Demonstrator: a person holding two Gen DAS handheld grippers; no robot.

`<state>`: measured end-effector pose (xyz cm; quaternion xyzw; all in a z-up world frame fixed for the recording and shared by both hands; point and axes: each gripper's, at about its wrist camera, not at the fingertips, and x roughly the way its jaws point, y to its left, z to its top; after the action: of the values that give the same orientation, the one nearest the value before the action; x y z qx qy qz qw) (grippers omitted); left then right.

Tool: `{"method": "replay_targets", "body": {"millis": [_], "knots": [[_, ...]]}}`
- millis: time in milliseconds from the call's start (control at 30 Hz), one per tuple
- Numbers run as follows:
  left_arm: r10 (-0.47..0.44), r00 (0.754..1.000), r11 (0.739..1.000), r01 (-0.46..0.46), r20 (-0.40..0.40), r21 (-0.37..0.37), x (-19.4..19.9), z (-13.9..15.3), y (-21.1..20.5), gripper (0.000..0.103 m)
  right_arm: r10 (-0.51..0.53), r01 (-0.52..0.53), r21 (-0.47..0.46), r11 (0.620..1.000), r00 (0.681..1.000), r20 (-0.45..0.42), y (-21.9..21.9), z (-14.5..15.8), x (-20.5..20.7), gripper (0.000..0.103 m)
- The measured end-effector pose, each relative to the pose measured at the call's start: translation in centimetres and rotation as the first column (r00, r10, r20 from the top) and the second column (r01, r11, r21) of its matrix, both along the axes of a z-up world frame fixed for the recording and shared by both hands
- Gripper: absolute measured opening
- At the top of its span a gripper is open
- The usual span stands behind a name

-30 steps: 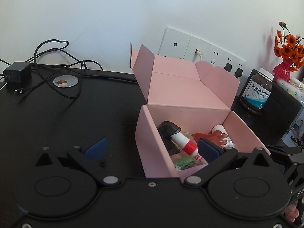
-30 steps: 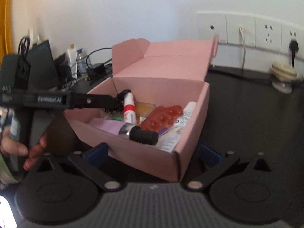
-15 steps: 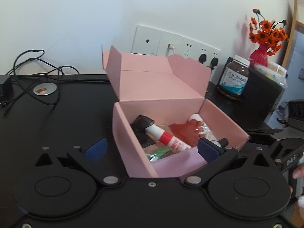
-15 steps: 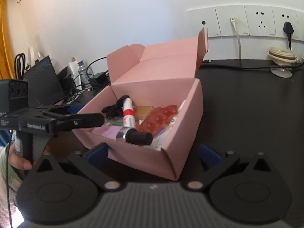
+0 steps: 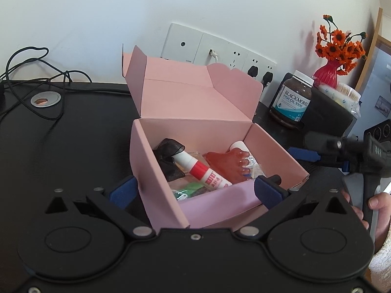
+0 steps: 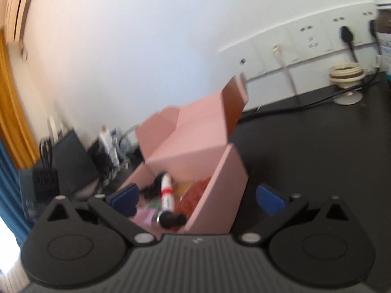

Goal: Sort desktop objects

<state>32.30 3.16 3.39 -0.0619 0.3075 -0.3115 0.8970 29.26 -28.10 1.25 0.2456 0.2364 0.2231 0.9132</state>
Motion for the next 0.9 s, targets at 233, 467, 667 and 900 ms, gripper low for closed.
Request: {"method": "replay_targets", "body": {"millis": [233,467,667,900], "knots": [[0.002,1.000,1.000,-0.002,-0.016,0.004,0.1,-0.1,-0.1,0.103,-0.122,0.132,0.179,0.975,0.990,-0.065,-2.5,-0.3,1.0,0.102],[-0.001,1.000,1.000,0.001,-0.006,0.024,0.1,0.1,-0.4,0.103,-0.084,0.096,0.137,0.986,0.992,-0.094,-0.7,1.3,4.4,0.102],[0.013,1.000,0.999,-0.014,0.008,0.053,0.2,0.1,-0.6,0.103,-0.109,0.107,0.048,0.993,0.993,0.036,0.7,3.0,6.7,0.102],[0.019,1.000,0.998,-0.020,0.006,0.058,0.3,0.1,-0.8,0.103,0.045,-0.045,0.148,0.988,0.999,0.005,1.5,1.0,9.7,0.102]]}}
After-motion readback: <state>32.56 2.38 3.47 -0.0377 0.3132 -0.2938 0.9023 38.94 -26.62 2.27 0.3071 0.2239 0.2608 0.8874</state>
